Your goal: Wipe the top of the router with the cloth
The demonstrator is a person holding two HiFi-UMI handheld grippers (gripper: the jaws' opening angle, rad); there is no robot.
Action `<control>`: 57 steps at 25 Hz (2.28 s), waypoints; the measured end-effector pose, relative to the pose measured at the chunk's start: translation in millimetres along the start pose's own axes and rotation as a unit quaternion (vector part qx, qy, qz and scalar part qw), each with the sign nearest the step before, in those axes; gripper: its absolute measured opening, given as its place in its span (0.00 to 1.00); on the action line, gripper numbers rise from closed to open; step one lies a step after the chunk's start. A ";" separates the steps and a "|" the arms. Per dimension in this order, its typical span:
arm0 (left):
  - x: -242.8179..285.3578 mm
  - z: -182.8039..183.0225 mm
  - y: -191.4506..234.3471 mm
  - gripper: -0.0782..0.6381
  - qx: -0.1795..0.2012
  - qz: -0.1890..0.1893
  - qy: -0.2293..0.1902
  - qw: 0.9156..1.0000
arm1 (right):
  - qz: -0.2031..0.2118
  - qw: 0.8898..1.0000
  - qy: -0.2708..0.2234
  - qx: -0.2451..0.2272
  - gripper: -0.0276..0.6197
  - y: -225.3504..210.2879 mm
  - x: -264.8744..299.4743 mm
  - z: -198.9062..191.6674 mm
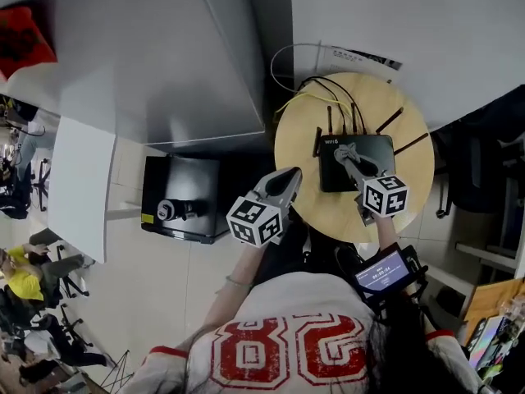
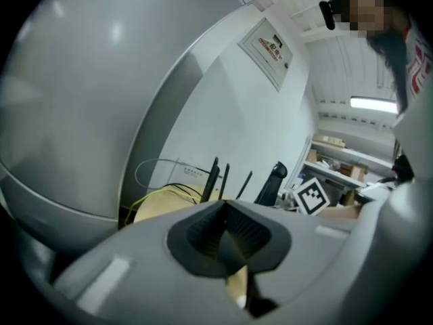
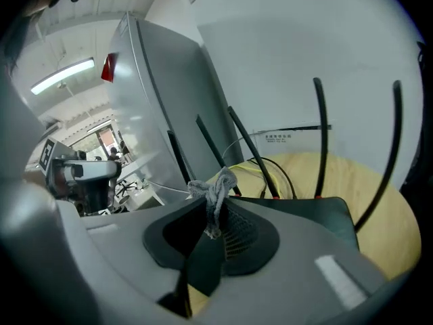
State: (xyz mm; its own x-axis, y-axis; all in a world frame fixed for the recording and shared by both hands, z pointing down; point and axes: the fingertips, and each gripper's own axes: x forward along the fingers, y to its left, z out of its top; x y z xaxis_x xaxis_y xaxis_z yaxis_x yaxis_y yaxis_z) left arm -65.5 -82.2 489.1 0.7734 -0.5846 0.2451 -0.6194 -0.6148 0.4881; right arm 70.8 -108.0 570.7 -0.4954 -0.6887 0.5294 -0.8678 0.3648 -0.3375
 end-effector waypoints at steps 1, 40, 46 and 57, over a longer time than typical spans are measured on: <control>-1.0 2.7 3.7 0.11 -0.002 0.010 -0.004 1.000 | 0.006 1.000 0.009 -0.007 0.13 -0.9 8.2 0.5; 40.6 8.0 -15.2 0.11 -0.007 0.000 -0.003 1.000 | 0.099 0.980 0.158 -0.075 0.13 50.9 0.2 -108.3; 40.0 6.7 -16.8 0.11 -0.010 0.003 -0.005 1.000 | 0.097 0.979 0.155 -0.084 0.13 47.2 -1.8 -103.4; 16.1 10.1 6.4 0.11 -0.018 0.056 -0.021 0.998 | 0.055 0.983 0.126 -0.125 0.13 -24.4 31.6 -34.5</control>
State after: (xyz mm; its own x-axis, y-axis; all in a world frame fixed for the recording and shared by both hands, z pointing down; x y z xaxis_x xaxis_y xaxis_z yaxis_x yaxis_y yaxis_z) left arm -58.4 -100.9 487.7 0.6928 -0.6706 0.2653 -0.6961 -0.5258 0.4889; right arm 75.0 -117.1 622.6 -0.5536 -0.4708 0.6869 -0.7753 0.5925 -0.2187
